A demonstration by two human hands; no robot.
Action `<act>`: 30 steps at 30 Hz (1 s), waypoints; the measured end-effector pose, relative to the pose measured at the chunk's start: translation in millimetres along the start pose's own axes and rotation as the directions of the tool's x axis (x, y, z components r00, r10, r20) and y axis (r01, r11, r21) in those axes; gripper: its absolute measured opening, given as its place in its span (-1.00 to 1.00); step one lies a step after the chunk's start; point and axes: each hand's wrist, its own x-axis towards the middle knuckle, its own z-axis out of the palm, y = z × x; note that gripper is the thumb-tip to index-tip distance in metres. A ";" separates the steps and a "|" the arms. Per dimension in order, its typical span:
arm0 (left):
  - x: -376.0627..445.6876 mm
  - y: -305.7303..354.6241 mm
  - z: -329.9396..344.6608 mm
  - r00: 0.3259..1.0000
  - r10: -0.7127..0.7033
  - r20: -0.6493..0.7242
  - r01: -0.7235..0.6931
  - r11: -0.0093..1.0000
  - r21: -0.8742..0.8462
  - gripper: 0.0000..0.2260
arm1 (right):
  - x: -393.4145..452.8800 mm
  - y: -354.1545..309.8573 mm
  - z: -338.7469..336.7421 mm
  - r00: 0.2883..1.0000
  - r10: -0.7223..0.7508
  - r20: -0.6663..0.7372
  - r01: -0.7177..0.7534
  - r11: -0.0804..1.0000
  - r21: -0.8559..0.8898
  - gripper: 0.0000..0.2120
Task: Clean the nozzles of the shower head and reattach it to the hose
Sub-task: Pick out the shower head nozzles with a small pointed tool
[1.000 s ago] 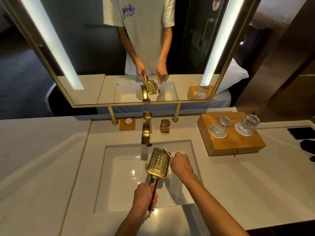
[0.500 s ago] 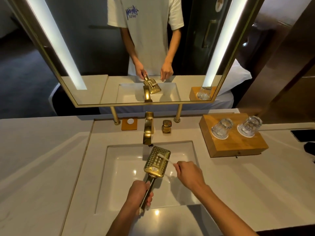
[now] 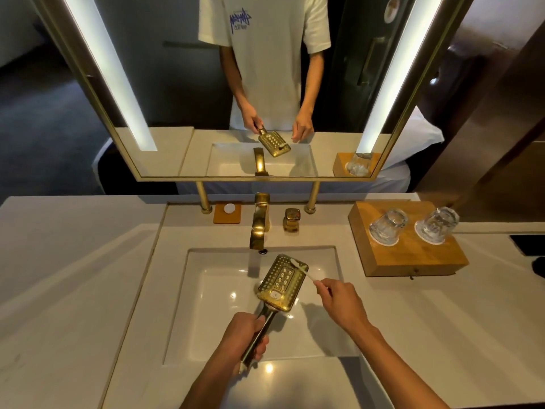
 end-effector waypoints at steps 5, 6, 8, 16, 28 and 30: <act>-0.3 2.9 -0.1 1.000 -0.002 0.018 0.003 0.999 -0.051 -0.79 | -20.9 15.3 11.7 0.991 -0.101 0.082 0.098 0.994 0.037 -0.58; 0.7 2.6 -0.5 1.000 -0.002 0.022 0.004 0.998 -0.070 -0.79 | -30.5 18.5 16.9 0.985 -0.128 0.113 0.124 0.991 0.043 -0.56; 1.3 2.4 0.0 0.999 0.001 0.037 0.003 0.996 -0.084 -0.80 | -39.3 24.9 20.9 0.987 -0.127 0.100 0.124 0.992 0.040 -0.56; 1.8 5.8 12.6 0.999 0.005 0.054 -0.001 0.998 -0.065 -0.78 | -27.1 23.3 7.2 1.000 0.016 0.019 -0.018 0.994 0.111 -0.65; 10.8 -3.7 35.5 0.999 0.010 0.041 -0.011 1.000 0.014 -0.75 | 7.5 51.9 -13.2 0.981 0.194 -0.028 -0.186 0.967 0.174 -0.65; 12.9 -6.3 38.0 1.000 0.005 0.026 -0.005 1.000 0.001 -0.76 | 20.8 57.2 -20.2 0.972 0.229 -0.047 -0.216 0.957 0.193 -0.65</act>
